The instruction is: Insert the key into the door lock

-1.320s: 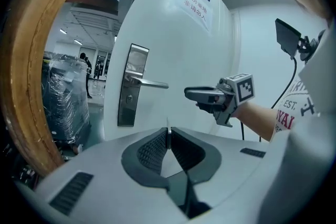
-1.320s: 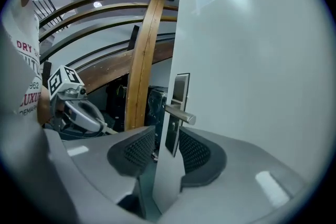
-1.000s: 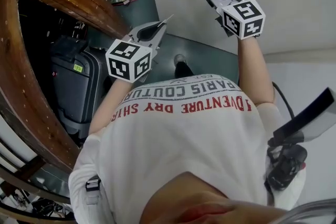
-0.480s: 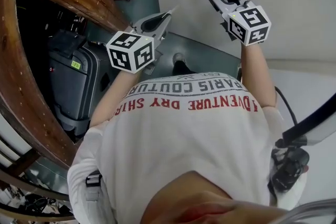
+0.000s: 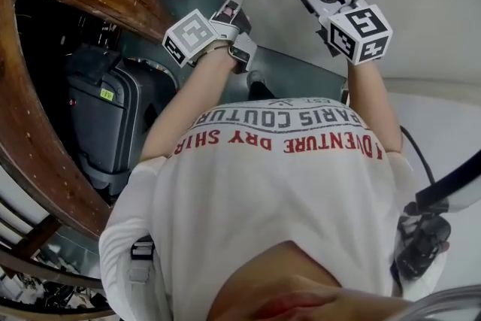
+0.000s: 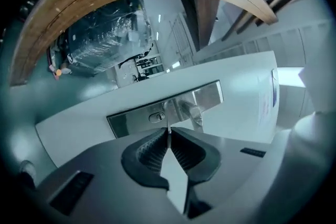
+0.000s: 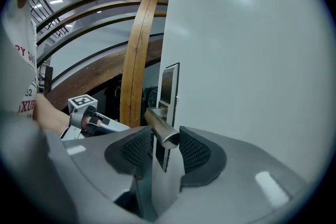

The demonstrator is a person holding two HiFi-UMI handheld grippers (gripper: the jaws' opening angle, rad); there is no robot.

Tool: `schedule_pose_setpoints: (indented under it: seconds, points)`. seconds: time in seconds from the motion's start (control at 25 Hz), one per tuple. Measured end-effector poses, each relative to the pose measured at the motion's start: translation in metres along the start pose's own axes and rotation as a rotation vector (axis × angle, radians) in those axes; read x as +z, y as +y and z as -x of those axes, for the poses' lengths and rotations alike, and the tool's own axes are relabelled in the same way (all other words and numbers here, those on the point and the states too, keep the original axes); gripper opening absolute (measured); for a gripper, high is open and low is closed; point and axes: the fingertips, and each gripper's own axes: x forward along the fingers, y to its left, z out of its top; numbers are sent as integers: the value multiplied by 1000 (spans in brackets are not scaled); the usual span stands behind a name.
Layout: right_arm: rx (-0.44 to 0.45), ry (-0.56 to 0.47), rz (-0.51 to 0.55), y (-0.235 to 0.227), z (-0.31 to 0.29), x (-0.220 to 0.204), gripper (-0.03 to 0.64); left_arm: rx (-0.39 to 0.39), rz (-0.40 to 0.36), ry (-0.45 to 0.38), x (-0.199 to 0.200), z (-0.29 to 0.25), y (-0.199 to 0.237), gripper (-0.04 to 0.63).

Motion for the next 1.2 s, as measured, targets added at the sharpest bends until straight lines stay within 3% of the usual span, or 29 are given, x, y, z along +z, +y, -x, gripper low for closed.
schedule_pose_setpoints:
  seconds: [0.2, 0.6, 1.2]
  points:
    - [11, 4, -8, -2, 1, 0, 158, 4, 114, -52, -1, -18, 15, 23]
    - [15, 1, -14, -4, 0, 0, 156, -13, 249, -110, -1, -35, 22, 23]
    - [21, 1, -6, 3, 4, 3, 153, -23, 277, -140, 2, -43, 18, 23]
